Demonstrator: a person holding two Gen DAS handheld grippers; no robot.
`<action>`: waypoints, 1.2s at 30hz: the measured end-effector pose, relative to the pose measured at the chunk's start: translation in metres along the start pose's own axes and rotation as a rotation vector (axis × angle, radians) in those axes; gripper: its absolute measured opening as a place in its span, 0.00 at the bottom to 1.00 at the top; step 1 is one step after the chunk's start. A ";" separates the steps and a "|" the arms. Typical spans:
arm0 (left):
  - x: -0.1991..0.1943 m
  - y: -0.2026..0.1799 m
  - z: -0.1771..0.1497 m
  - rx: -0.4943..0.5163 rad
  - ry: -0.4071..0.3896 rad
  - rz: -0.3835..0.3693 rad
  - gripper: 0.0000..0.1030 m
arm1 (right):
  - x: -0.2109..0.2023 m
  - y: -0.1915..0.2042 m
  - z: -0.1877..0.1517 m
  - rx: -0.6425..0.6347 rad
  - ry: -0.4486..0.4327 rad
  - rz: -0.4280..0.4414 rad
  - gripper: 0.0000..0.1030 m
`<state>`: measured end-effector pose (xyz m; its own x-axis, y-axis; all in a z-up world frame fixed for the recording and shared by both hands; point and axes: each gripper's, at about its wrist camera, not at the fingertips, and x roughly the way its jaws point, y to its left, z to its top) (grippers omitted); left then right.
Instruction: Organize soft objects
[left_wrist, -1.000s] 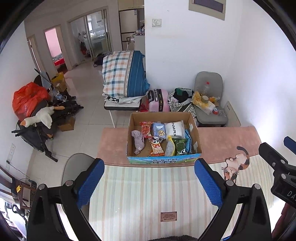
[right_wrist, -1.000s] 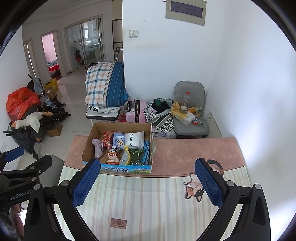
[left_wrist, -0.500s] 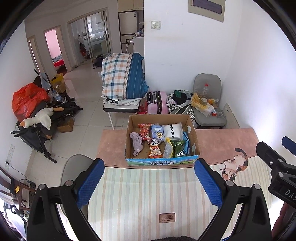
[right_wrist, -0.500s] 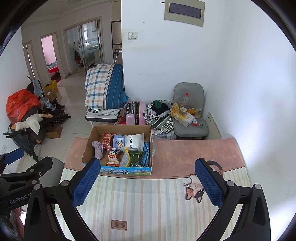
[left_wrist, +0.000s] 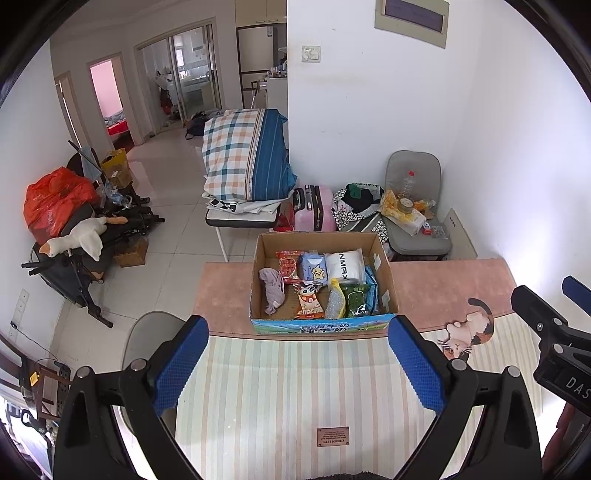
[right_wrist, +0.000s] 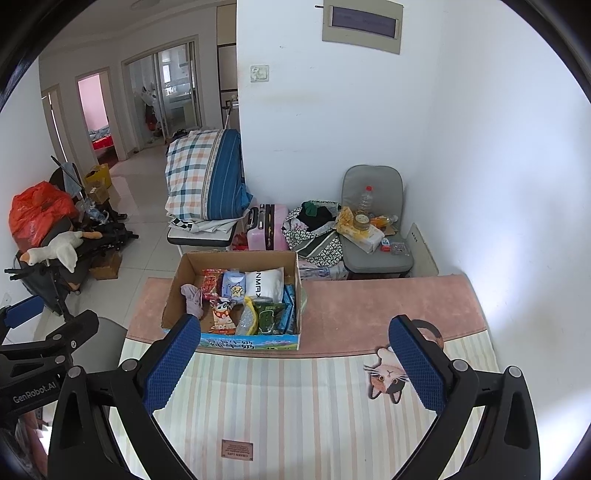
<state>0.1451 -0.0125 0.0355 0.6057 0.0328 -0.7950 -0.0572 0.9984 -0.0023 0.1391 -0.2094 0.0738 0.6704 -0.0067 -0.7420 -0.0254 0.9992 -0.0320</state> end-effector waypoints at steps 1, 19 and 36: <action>0.000 0.000 -0.001 -0.001 0.000 0.000 0.97 | 0.000 0.000 0.000 0.001 0.000 0.001 1.00; -0.002 0.006 0.000 -0.007 0.006 -0.001 0.97 | 0.005 0.000 0.000 0.004 0.000 0.008 1.00; -0.003 0.009 -0.003 -0.006 0.003 0.000 0.97 | 0.003 0.001 -0.001 -0.004 -0.001 0.011 1.00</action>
<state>0.1408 -0.0036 0.0359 0.6030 0.0327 -0.7971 -0.0619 0.9981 -0.0058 0.1403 -0.2082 0.0709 0.6706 0.0047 -0.7418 -0.0358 0.9990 -0.0260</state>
